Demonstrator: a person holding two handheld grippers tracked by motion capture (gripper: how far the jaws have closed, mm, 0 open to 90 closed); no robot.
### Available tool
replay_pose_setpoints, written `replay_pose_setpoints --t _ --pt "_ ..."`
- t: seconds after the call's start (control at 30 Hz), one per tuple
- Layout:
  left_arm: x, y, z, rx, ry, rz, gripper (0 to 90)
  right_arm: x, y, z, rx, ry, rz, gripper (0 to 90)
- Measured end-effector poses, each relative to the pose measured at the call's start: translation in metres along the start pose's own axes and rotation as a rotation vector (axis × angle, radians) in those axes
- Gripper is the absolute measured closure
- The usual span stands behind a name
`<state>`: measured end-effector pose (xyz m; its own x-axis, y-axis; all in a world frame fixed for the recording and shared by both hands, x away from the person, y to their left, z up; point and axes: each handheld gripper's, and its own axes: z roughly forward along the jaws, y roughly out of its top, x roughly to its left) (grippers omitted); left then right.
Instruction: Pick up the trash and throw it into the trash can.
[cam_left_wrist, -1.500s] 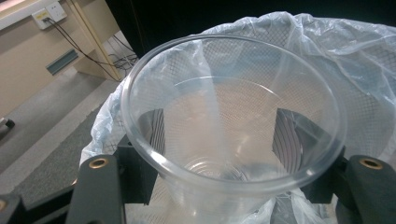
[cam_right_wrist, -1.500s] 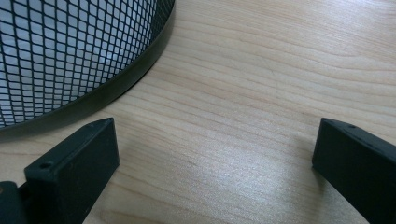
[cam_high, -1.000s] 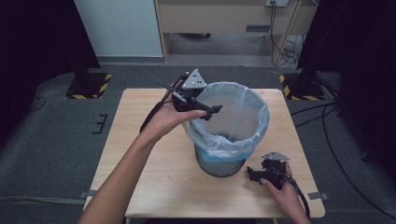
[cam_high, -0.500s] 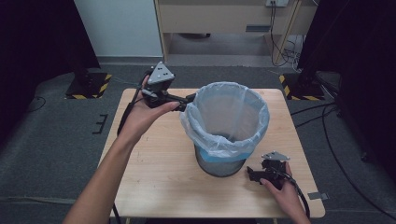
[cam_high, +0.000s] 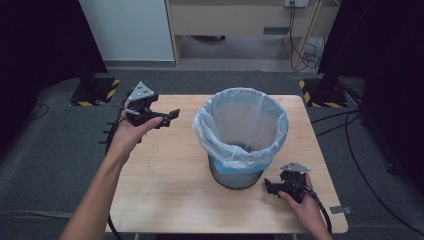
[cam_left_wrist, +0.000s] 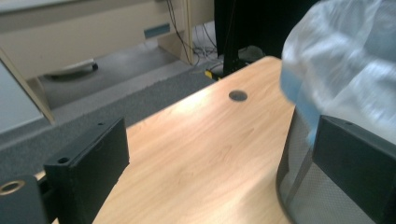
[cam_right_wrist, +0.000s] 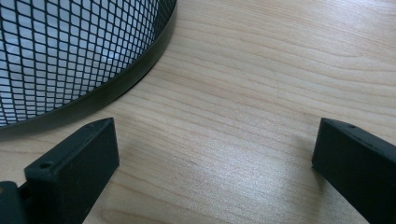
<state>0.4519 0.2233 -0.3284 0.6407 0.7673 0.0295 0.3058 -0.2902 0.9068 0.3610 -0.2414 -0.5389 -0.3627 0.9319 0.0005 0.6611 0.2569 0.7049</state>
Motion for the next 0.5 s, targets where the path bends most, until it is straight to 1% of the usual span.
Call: replay_pose_setpoints --t 0.13,0.23,0.33,0.43,0.5 --pt "0.002 -0.013 0.003 0.020 -0.016 -0.002 3.0 0.000 0.000 0.000 0.000 0.000 0.000 0.5" --pt "0.002 -0.022 0.006 0.038 -0.019 0.003 2.9 0.000 0.000 0.000 0.000 0.000 0.000 0.5" --pt "0.000 -0.034 0.013 0.075 -0.021 0.019 3.0 0.000 0.000 0.000 0.000 0.000 0.000 0.5" --pt "-0.002 -0.044 0.018 0.089 -0.034 0.019 3.0 0.000 0.000 0.000 0.000 0.000 0.000 0.5" --pt "-0.002 -0.052 0.022 0.098 -0.042 0.011 3.0 0.000 0.000 0.000 0.000 0.000 0.000 0.5"
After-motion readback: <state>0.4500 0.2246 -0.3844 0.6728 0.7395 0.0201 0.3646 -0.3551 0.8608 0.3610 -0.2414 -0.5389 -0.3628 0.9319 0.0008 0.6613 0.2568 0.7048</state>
